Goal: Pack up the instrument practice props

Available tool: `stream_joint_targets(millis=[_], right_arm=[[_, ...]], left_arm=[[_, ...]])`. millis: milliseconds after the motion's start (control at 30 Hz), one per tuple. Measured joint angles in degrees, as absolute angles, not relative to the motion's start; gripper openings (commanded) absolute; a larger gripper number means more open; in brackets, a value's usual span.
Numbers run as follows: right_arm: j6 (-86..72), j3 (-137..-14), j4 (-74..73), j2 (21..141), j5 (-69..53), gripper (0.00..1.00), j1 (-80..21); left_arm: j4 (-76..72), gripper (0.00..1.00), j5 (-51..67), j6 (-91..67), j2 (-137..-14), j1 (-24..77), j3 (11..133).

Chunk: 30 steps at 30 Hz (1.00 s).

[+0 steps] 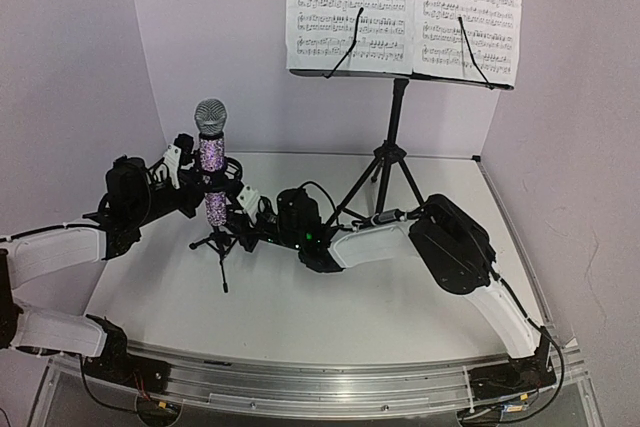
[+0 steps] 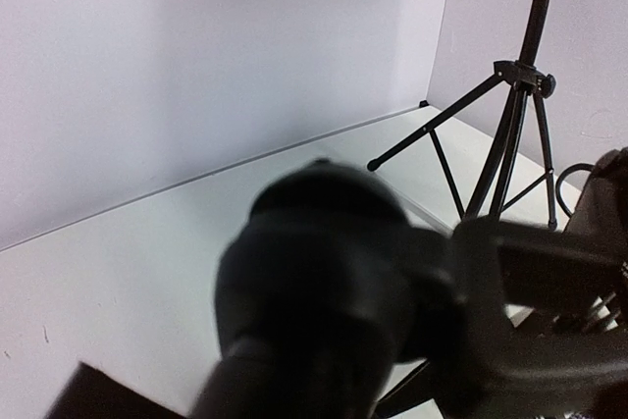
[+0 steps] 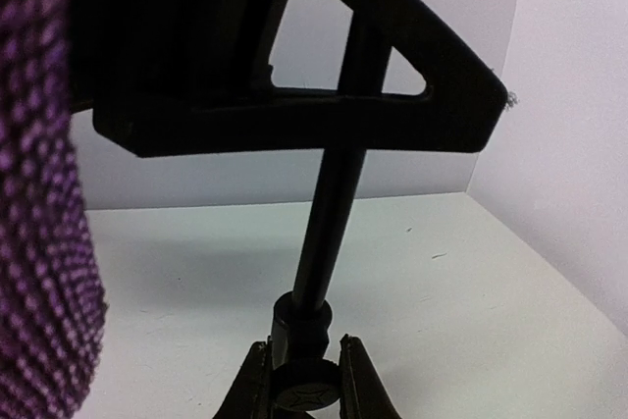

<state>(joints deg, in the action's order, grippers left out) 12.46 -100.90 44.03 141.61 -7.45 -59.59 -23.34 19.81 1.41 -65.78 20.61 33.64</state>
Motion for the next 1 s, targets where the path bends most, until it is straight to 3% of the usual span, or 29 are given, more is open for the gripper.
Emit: stream_joint_targets(millis=[300, 500, 600, 633, 867, 1000], right_arm=[[23.7, -101.4, 43.5, 141.8, -6.3, 0.01, -59.7], [23.9, -101.8, 43.7, 142.4, -5.5, 0.5, -59.8], [19.5, -98.5, 43.8, 142.1, -5.5, 0.84, -59.8], [17.5, -97.0, 43.6, 141.9, -5.6, 0.91, -59.8], [-2.1, -86.3, 41.1, 136.3, -6.1, 0.88, -60.7], [-19.8, -84.9, 41.3, 131.0, -5.8, 0.77, -61.9]], left_arm=[[-22.9, 0.0, 19.8, 1.5, -66.3, 20.5, 34.2], [-22.9, 0.0, 19.9, 1.3, -66.6, 20.2, 34.5], [-23.0, 0.0, 20.2, 1.2, -66.6, 20.4, 34.5], [-23.0, 0.0, 20.3, 1.2, -66.6, 20.4, 34.5], [-23.6, 0.0, 20.9, 1.0, -66.9, 20.5, 34.5], [-23.6, 0.0, 20.9, 1.0, -66.9, 20.5, 34.5]])
